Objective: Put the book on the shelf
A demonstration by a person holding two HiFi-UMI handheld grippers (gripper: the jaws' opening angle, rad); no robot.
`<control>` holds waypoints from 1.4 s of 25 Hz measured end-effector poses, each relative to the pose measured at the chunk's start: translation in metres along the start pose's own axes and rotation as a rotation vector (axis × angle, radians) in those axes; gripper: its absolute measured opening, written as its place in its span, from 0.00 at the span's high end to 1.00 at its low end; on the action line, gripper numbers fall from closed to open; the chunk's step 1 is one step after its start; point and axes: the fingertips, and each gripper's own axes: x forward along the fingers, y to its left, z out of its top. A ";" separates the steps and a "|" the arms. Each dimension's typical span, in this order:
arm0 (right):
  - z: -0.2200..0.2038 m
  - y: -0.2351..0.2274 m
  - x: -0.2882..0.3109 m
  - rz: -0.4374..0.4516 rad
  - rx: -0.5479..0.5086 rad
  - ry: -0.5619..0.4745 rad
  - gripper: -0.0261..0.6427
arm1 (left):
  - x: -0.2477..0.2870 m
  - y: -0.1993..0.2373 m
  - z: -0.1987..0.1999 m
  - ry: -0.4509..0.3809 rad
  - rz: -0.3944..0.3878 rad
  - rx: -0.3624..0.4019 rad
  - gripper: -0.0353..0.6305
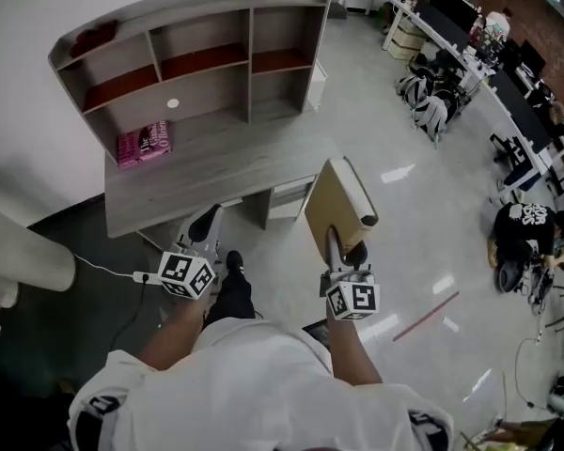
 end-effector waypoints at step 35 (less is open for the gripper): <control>0.019 -0.053 0.481 -0.016 -0.016 -0.101 0.64 | 0.338 0.238 0.030 -0.004 -0.118 -0.082 0.92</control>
